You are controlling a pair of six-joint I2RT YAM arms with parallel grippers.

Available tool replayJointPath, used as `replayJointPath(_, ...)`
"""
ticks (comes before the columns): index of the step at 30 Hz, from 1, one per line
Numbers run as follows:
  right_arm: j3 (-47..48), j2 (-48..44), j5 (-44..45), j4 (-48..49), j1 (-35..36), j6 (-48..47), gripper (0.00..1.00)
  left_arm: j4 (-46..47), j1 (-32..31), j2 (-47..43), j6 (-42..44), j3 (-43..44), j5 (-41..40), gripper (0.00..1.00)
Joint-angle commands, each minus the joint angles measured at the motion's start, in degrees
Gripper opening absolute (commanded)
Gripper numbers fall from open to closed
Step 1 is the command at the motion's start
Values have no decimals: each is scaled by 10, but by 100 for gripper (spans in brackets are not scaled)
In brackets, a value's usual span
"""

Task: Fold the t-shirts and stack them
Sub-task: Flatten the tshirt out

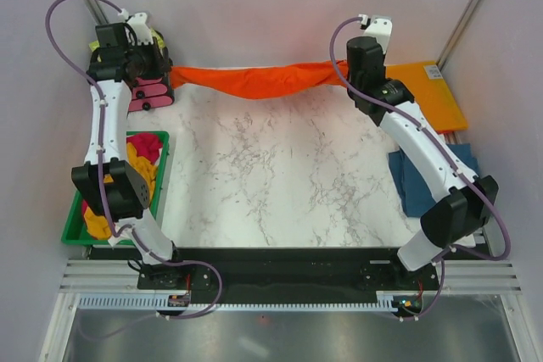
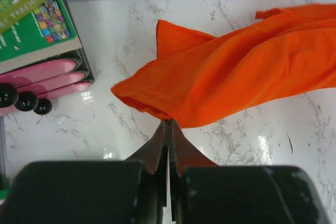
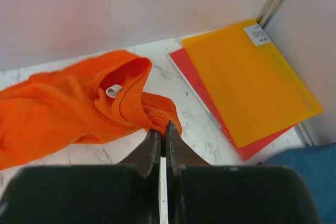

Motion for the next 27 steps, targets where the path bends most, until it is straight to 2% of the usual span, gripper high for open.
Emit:
replayJointPath(1, -55, -38, -10, 14, -1, 22, 0, 34, 1, -63, -10, -96, -16, 2)
replayJointPath(8, -251, -152, -28, 23, -1, 57, 0, 32, 2, -176, 54, -271, -30, 2)
replayJointPath(11, -276, -196, -24, 21, 0, 61, 0, 34, 4, -231, 66, -306, -36, 2)
replayJointPath(14, -257, -188, -17, 17, 0, 47, 0, 39, 5, -259, 65, -299, -36, 2)
replayJointPath(19, -202, -104, -5, 23, -12, 37, 0, 39, 3, -193, 45, -247, -35, 2)
replayJointPath(24, -143, 43, 5, 44, -29, 48, 0, 41, -11, -37, 29, -179, -57, 3)
replayJointPath(25, -112, 62, 12, 47, -33, 47, 1, 43, -13, -19, 28, -168, -60, 15)
replayJointPath(26, -93, 103, 20, 44, -34, 43, 7, 44, -16, -4, 29, -148, -65, 26)
replayJointPath(27, -75, 119, 22, 42, -34, 36, 24, 44, -20, 22, 27, -140, -76, 37)
